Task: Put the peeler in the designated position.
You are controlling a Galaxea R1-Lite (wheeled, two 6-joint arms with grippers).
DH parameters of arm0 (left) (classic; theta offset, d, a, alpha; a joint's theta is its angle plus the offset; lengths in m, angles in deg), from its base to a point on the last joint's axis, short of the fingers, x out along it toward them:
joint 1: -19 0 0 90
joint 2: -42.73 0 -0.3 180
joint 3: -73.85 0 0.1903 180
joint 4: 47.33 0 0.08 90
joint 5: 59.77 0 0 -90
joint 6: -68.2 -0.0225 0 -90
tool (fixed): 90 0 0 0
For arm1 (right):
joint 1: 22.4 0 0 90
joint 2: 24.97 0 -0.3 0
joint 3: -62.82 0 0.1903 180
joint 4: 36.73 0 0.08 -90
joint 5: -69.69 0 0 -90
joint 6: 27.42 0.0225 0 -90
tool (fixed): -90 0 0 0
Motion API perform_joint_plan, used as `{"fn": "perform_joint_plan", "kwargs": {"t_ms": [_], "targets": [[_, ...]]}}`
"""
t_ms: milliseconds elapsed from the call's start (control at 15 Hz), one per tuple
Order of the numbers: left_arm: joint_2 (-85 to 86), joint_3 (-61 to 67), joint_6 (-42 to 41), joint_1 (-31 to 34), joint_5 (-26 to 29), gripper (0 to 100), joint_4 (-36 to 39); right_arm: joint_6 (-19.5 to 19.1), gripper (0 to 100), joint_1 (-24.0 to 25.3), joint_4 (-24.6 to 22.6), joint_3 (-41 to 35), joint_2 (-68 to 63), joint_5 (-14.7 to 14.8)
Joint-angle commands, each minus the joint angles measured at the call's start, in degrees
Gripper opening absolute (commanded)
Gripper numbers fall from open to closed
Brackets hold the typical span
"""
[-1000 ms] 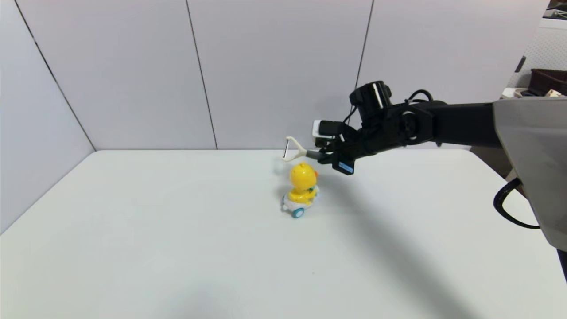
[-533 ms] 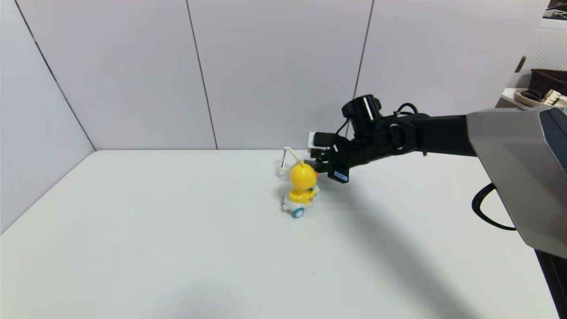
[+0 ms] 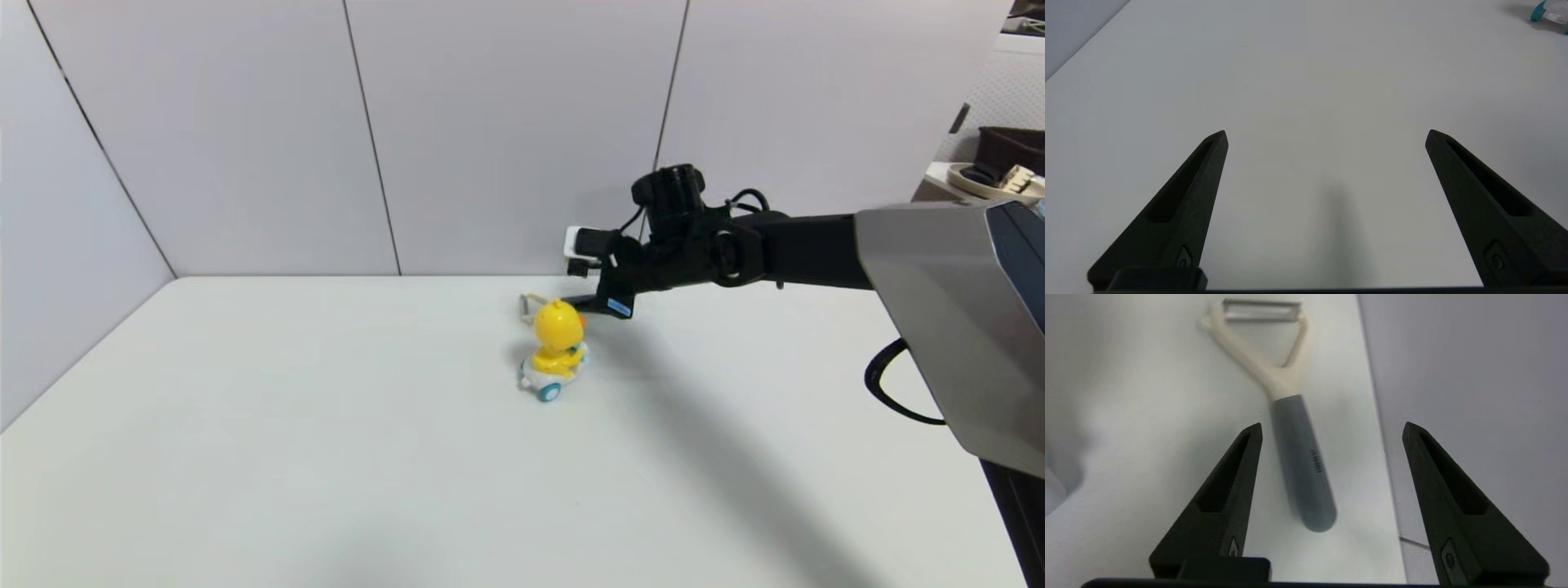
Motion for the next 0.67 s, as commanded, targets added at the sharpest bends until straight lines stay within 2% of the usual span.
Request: {"fn": "perform_joint_plan", "kwargs": {"t_ms": [67,333,600,667], "targets": [[-0.1,0.0,0.0,0.0,0.0,100,0.0,7.5,100,-0.9,-0.7,0.1,6.2,0.0],[-0.1,0.0,0.0,0.0,0.0,100,0.0,23.7,100,-4.0,0.6,0.0,20.9,-0.4],[-0.1,0.0,0.0,0.0,0.0,100,0.0,38.0,100,-12.3,8.5,-0.9,34.9,-1.1],[-0.1,0.0,0.0,0.0,0.0,100,0.0,43.8,100,-15.0,12.9,-2.7,39.7,-1.2]]}}
